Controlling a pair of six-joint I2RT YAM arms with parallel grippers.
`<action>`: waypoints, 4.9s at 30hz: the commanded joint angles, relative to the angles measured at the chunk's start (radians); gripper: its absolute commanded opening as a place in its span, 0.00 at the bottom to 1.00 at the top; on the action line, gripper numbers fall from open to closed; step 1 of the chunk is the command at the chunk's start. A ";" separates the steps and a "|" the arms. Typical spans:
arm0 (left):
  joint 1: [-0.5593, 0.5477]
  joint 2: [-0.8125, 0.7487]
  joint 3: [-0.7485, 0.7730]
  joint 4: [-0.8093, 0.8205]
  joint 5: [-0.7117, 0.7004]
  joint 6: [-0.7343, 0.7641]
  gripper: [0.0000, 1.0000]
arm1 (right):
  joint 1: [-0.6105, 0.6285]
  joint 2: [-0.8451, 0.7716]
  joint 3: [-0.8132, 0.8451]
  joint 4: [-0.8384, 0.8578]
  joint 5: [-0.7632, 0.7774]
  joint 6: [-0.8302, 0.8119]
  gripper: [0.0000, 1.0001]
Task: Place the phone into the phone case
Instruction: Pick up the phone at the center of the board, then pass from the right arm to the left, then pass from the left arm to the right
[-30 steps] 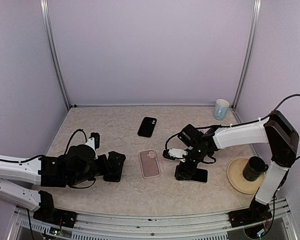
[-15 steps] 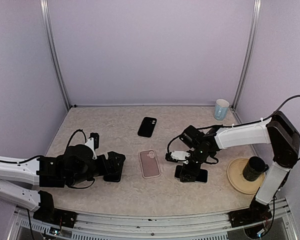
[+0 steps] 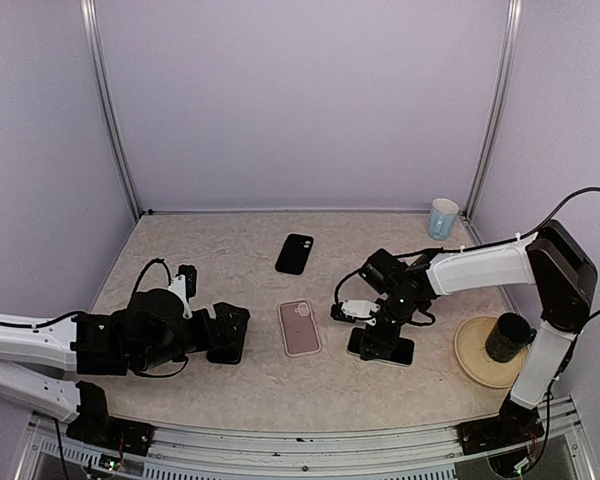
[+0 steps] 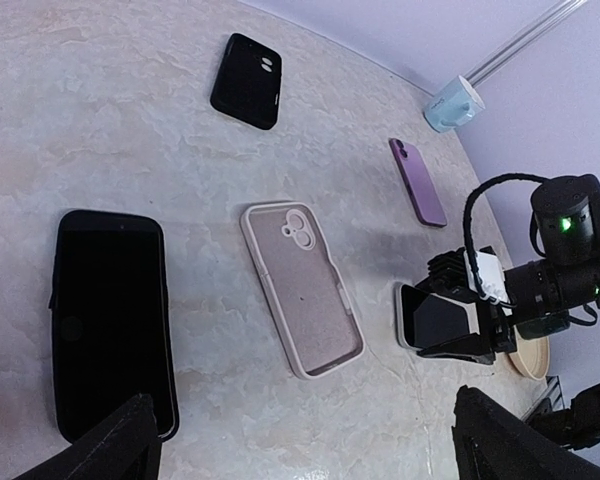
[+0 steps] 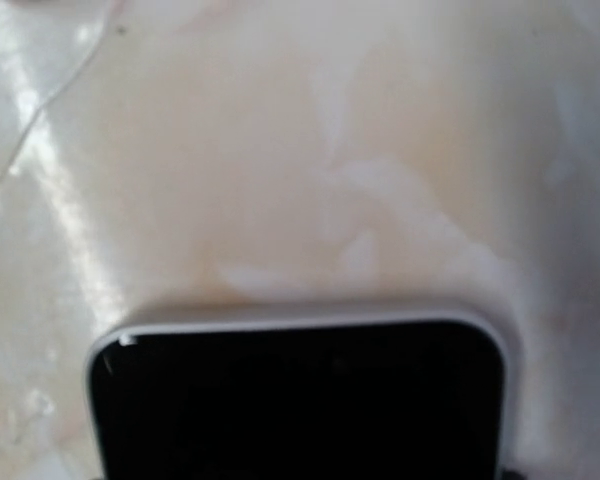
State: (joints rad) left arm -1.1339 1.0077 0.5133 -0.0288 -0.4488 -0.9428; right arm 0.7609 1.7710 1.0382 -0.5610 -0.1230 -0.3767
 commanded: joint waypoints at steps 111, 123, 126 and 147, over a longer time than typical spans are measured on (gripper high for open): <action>0.048 0.069 -0.023 0.512 0.500 0.222 0.00 | 0.362 -0.632 -0.333 0.788 0.157 0.646 1.00; 0.045 -0.016 -0.069 0.662 0.561 0.283 0.00 | 0.302 -0.740 -0.406 0.900 0.006 0.886 1.00; 0.044 -0.011 -0.063 0.696 0.588 0.293 0.00 | 0.302 -0.720 -0.403 0.915 -0.031 0.938 1.00; 0.022 0.101 -0.008 0.797 0.661 0.308 0.00 | 0.302 -0.545 -0.374 1.100 -0.369 1.033 0.90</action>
State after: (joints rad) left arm -1.1076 1.1103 0.4618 0.6746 0.2058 -0.6483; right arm 1.0702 1.2137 0.6445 0.4736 -0.4129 0.6533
